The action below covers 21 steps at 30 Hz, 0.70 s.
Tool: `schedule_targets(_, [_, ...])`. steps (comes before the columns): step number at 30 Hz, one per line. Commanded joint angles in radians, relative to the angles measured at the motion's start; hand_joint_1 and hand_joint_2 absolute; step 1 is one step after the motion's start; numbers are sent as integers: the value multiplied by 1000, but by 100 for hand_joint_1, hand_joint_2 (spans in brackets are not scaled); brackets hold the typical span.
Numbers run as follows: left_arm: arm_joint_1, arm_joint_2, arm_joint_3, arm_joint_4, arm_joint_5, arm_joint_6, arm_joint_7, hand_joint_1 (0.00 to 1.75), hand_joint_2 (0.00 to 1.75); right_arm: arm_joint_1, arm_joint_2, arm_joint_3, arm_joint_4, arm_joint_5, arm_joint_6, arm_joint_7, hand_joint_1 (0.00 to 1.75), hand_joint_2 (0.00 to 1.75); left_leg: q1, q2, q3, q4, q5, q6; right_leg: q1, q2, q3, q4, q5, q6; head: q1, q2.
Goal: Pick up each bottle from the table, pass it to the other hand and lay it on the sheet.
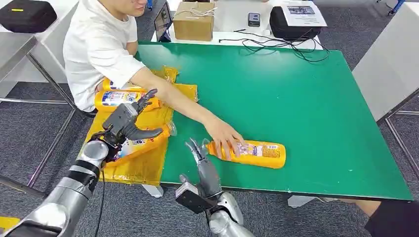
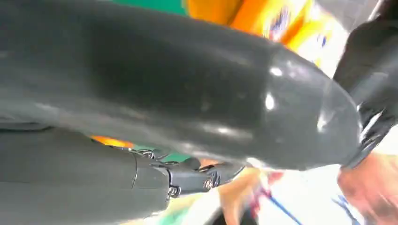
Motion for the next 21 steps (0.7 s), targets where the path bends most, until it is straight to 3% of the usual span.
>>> schedule_targets(1, [418, -215, 251, -602, 208, 143, -63, 0, 175, 190, -101, -285, -495, 622, -73, 192, 0, 175, 1, -3, 3, 0, -3, 0, 0, -1, 5, -1, -3, 0, 1, 0])
schedule_targets(4, [581, -229, 297, -728, 252, 137, -77, 0, 175, 247, -142, -297, -590, 657, -73, 234, 0, 175, 0, 2, 4, -1, -5, 0, 0, 4, 5, -3, -3, 0, 0, 0])
schedule_targets(7, [652, -241, 335, -767, 233, 102, -111, 0, 175, 263, -177, -276, -620, 678, -73, 297, 0, 175, 1, 2, 10, 0, -10, 0, 1, 6, 11, -3, -6, -1, 0, 0])
schedule_targets(11, [661, -245, 342, -769, 224, 93, -114, 0, 175, 263, -190, -269, -620, 680, -73, 312, 0, 175, 1, -1, 2, 1, -8, 1, 0, 1, 3, -2, -6, 2, -1, 0])
schedule_targets(21, [646, -256, 347, -754, 210, 91, -110, 0, 175, 261, -198, -266, -613, 687, -73, 336, 0, 175, 2, -2, 6, 0, -10, 0, 1, 2, 8, -3, -8, 3, -1, 0])
